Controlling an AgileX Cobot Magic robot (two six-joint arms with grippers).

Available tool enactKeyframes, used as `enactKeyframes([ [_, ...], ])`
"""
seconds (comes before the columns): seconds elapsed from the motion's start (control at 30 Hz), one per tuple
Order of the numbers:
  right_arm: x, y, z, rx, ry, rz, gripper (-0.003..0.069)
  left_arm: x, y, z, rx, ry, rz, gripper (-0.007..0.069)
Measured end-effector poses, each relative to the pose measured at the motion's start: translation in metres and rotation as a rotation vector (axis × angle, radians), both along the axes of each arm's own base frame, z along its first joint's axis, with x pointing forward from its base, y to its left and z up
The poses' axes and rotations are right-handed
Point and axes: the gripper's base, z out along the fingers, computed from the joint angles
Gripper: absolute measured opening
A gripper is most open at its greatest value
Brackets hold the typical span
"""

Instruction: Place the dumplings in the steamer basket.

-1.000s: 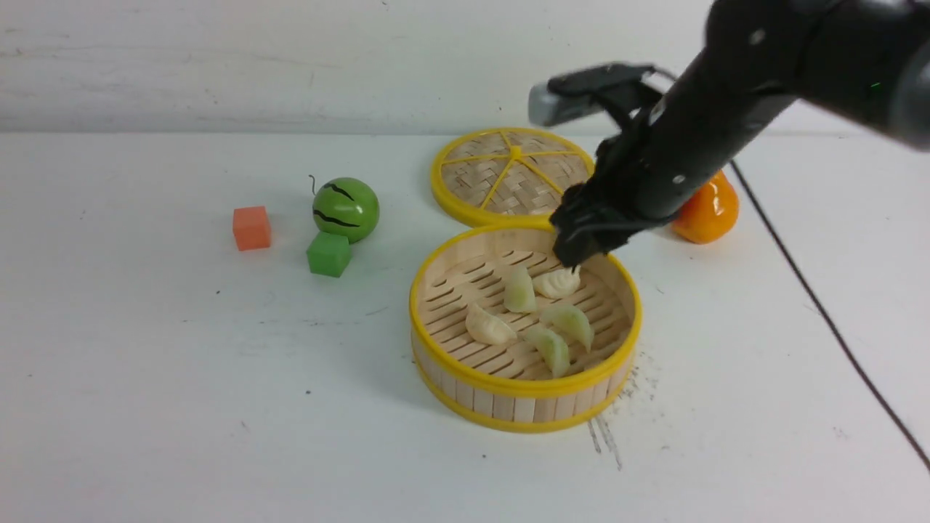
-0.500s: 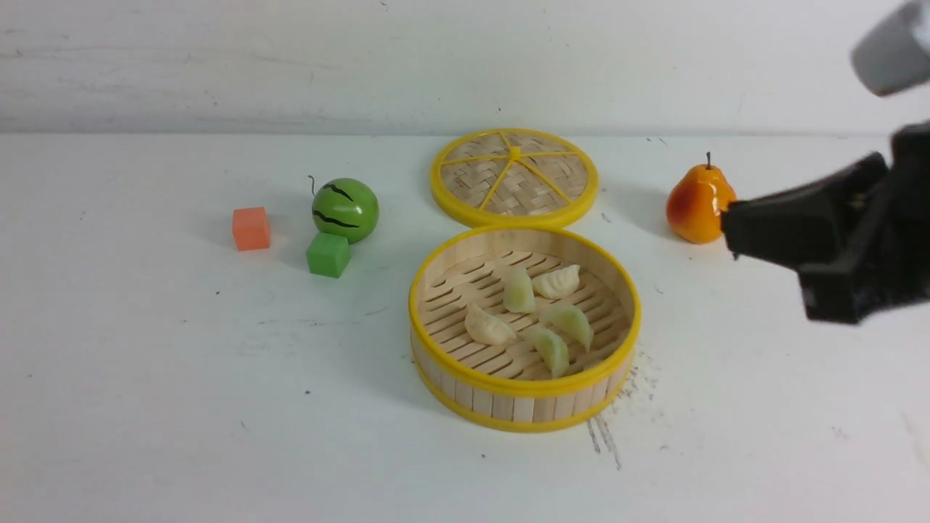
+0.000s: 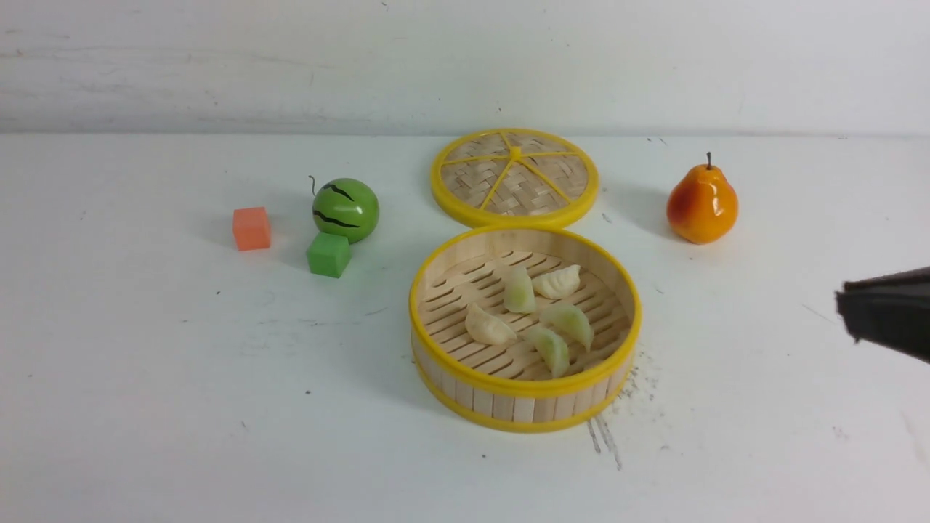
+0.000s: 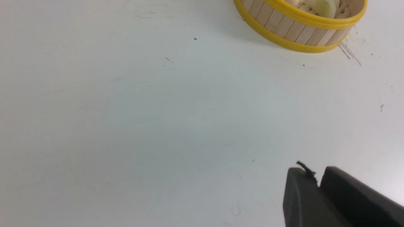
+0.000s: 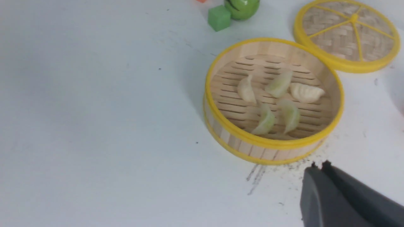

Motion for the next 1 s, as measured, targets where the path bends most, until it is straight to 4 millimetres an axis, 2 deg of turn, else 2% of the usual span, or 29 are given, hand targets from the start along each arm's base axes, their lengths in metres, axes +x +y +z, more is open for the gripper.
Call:
enactKeyframes([
  [0.13,-0.009,-0.008,0.002,0.054,-0.015,-0.070,-0.0018,0.000,0.000,0.000,0.001,-0.001,0.001,0.0088],
  [0.2,-0.008,-0.012,-0.007,0.068,-0.068,-0.112,-0.0018,0.000,0.000,0.000,0.000,-0.002,0.001,0.0090],
  [0.3,-0.005,-0.016,-0.033,0.081,-0.150,-0.161,-0.0018,0.000,0.000,0.000,0.000,-0.002,0.001,0.0091],
  [0.33,-0.005,-0.018,-0.047,0.086,-0.177,-0.185,-0.0018,0.000,0.000,0.000,0.001,-0.002,0.001,0.0091],
  [0.37,-0.006,-0.019,-0.049,0.091,-0.187,-0.190,-0.0018,0.000,0.000,0.000,0.001,-0.002,0.001,0.0091],
  [0.4,-0.007,-0.022,-0.059,0.109,-0.224,-0.215,-0.0018,0.000,0.000,0.000,0.001,-0.002,0.001,0.0091],
  [0.43,-0.012,-0.030,-0.076,0.141,-0.292,-0.266,-0.0018,0.000,0.000,0.000,0.003,-0.003,0.002,0.0091],
  [0.53,-0.026,-0.047,-0.107,0.174,-0.357,-0.385,-0.0019,0.000,0.000,0.000,0.003,-0.004,0.003,0.0091],
  [0.57,-0.034,-0.055,-0.123,0.178,-0.375,-0.444,-0.0019,0.000,0.000,0.000,0.003,-0.004,0.003,0.0093],
  [0.6,-0.036,-0.057,-0.128,0.175,-0.377,-0.463,-0.0019,0.000,0.000,0.000,0.003,-0.004,0.003,0.0094],
  [0.7,-0.051,-0.071,-0.169,0.135,-0.369,-0.632,-0.0019,0.000,0.000,0.000,0.004,-0.004,0.003,0.0099],
  [0.77,-0.058,-0.076,-0.189,0.115,-0.353,-0.708,-0.0019,0.000,0.000,0.000,0.004,-0.004,0.003,0.0101],
  [0.83,-0.063,-0.079,-0.206,0.118,-0.299,-0.775,-0.0019,0.000,0.000,0.000,0.003,-0.005,0.003,0.0104],
  [1.0,-0.068,-0.080,-0.218,0.071,-0.200,-0.805,-0.0019,0.000,0.000,0.000,0.003,-0.006,0.003,0.0110],
])
